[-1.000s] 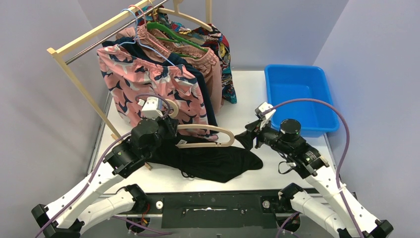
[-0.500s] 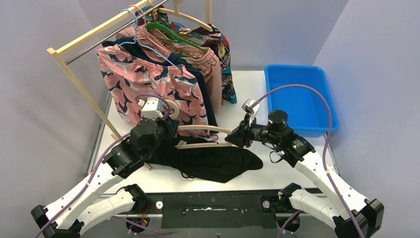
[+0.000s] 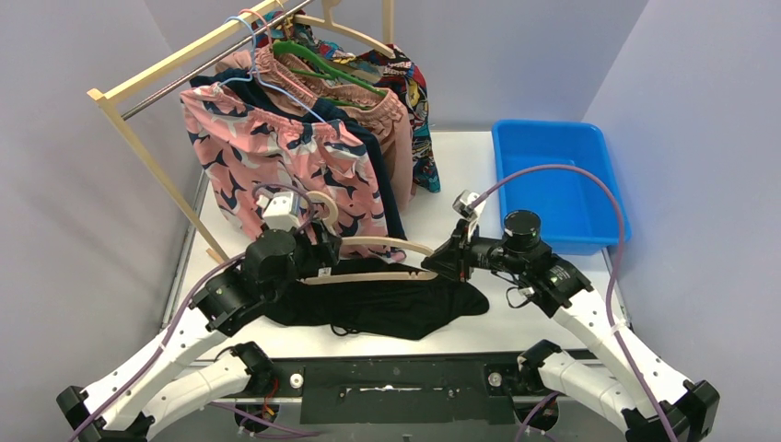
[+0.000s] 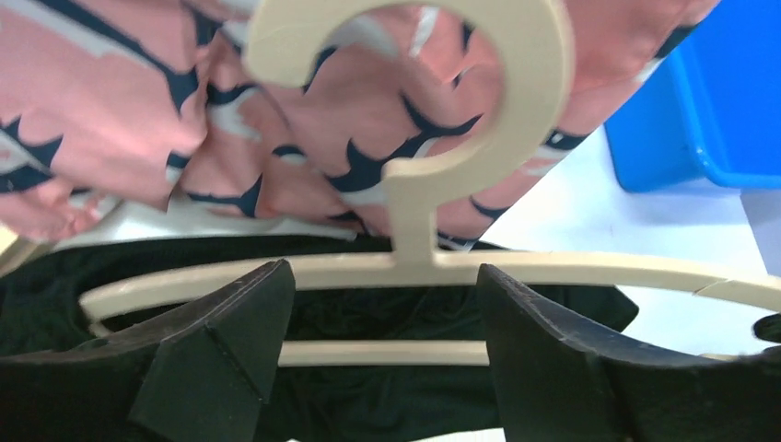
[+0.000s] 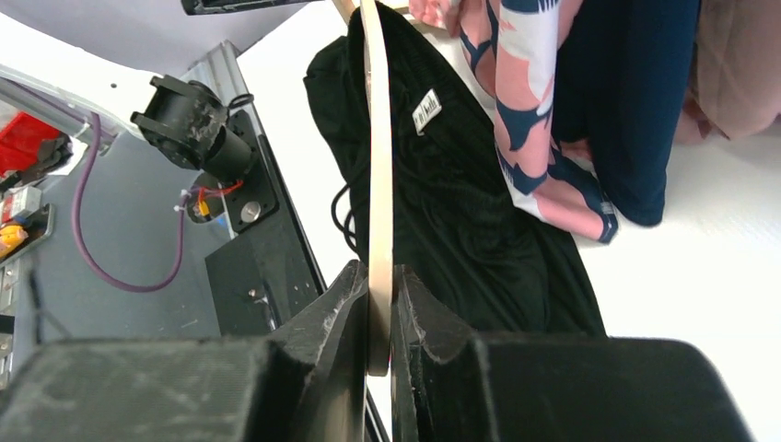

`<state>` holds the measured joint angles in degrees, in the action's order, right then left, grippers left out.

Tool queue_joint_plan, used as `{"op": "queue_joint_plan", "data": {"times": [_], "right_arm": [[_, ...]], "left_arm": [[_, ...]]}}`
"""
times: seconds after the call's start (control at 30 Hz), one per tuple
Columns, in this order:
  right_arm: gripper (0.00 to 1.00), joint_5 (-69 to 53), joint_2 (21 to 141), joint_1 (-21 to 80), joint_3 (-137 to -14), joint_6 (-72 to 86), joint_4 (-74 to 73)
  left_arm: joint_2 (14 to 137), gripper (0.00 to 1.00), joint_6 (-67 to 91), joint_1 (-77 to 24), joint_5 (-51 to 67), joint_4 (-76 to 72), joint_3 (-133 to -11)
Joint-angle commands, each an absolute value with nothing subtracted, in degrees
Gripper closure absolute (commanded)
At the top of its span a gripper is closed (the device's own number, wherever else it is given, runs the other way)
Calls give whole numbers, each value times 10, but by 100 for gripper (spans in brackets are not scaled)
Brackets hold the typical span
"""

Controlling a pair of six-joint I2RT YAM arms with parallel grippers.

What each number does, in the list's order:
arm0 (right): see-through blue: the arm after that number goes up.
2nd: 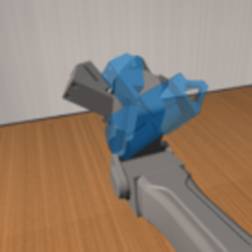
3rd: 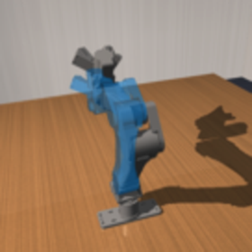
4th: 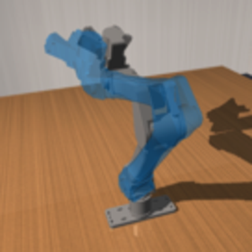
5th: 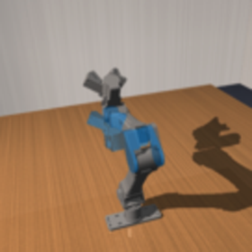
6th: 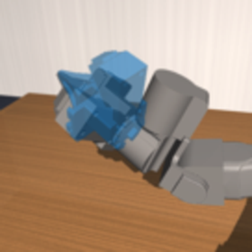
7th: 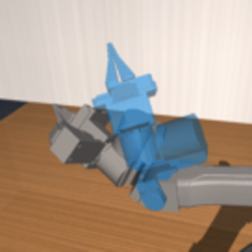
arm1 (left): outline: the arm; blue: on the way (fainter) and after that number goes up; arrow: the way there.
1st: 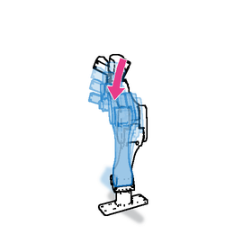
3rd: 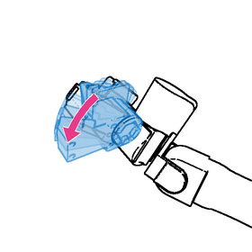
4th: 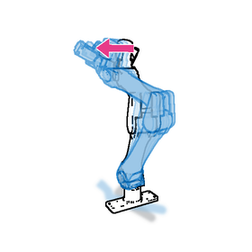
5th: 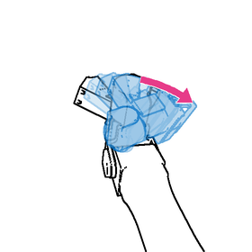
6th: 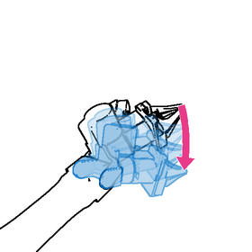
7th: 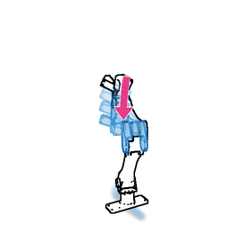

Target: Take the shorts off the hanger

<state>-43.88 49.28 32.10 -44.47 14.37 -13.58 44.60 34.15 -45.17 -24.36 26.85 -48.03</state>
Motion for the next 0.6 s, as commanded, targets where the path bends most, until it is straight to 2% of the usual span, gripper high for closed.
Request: {"op": "queue_joint_plan", "data": {"times": [0.0, 0.27, 0.43, 0.57], "right_arm": [[100, -419, 460, 312, -468, 122, -148], [100, -360, 407, 304, -478, 122, -162], [100, -363, 396, 304, -479, 139, -121], [100, -377, 382, 304, -472, 126, -78]], "left_arm": [[396, 26, 390, -451, -268, 309, -457], [332, 21, 398, -450, -295, 309, -447], [273, 25, 436, -451, -304, 288, -430], [234, 27, 450, -451, -366, 316, -417]]}}
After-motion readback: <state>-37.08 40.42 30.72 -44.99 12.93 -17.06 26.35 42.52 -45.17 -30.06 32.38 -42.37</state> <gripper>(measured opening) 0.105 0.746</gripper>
